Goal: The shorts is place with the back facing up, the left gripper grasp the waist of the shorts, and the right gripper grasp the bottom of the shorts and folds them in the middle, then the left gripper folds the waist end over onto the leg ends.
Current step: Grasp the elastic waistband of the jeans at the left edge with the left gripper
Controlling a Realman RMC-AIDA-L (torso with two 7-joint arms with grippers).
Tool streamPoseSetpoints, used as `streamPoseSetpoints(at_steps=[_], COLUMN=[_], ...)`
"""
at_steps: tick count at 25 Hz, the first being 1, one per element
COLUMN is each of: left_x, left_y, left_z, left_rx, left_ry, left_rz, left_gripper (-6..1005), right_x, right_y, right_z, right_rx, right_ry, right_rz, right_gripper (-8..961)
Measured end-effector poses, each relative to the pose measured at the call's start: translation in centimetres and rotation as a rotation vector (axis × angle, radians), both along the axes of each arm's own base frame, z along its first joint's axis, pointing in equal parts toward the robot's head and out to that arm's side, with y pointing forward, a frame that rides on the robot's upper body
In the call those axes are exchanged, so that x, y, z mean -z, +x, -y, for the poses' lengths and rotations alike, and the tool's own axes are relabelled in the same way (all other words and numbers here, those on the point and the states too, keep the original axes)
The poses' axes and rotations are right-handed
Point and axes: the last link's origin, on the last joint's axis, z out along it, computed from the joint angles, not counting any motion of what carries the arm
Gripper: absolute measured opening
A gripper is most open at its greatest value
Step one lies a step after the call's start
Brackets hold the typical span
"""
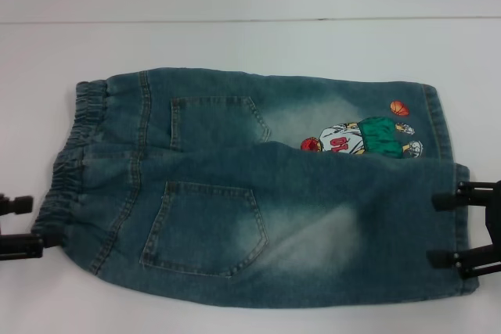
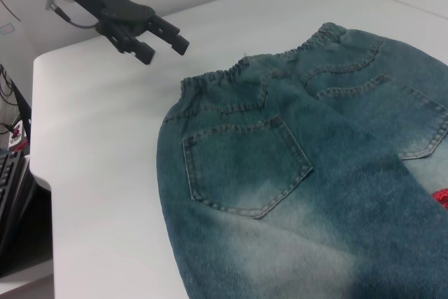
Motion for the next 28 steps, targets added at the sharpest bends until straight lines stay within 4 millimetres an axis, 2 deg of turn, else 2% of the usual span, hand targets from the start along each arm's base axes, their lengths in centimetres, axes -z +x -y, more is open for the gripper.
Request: streamPoseSetpoints(at_steps=[7, 28], left_x=[-0.5, 2.1], left_y=[-0.9, -0.9], left_z=[-0.7, -2.2], left_rx=[-0.121, -0.12], left_ry=[-0.006, -0.031], left_rz=[-0.138, -0.22], left_gripper=[907, 874], right_x=[0.0, 0.2], right_y=[-0.2, -0.4], right_z=[-0.2, -0.4], right_rx=[-0.003, -0.009], right_ry=[0.001, -0.007], right_rz=[0.0, -0.003], right_gripper=[918, 860])
